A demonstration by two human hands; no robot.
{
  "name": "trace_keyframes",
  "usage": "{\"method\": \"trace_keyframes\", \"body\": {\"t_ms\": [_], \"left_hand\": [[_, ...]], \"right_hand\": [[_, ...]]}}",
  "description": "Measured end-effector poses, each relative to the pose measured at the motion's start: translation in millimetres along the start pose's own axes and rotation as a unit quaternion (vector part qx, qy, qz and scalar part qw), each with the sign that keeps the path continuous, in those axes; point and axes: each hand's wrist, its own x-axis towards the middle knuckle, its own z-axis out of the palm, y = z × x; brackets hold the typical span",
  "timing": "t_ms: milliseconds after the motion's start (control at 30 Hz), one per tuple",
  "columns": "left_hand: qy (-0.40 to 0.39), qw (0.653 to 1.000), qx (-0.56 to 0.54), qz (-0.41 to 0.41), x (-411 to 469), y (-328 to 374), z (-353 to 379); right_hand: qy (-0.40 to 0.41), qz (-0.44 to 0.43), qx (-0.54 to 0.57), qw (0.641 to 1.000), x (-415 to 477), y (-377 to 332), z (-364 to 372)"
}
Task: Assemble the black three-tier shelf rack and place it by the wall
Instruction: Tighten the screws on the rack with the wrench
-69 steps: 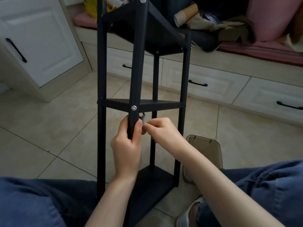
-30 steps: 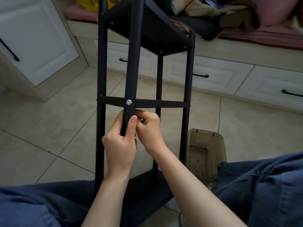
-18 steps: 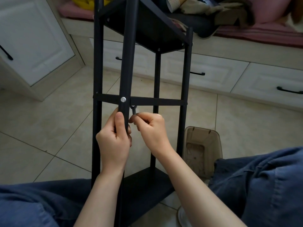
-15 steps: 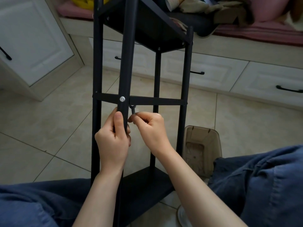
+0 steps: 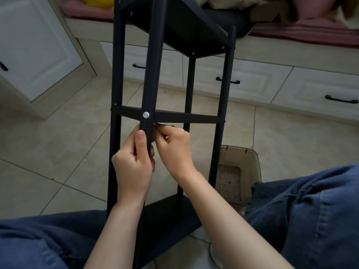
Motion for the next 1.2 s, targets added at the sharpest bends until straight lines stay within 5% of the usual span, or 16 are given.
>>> {"method": "trace_keyframes", "body": {"t_ms": [233, 700, 1200], "left_hand": [[-0.008, 1.000, -0.010, 0.014, -1, 3, 0], [-0.027, 0.999, -0.034, 0.004, -2, 9, 6], [-0.060, 0.995, -0.078, -0.019, -4, 22, 15]], "right_hand": [[0.065, -0.005, 0.029, 0.997, 2, 6, 20], [0.042, -0.050, -0.043, 0.997, -25, 34, -11], [0.169, 0.192, -0.198, 0.946, -80, 145, -127]]}}
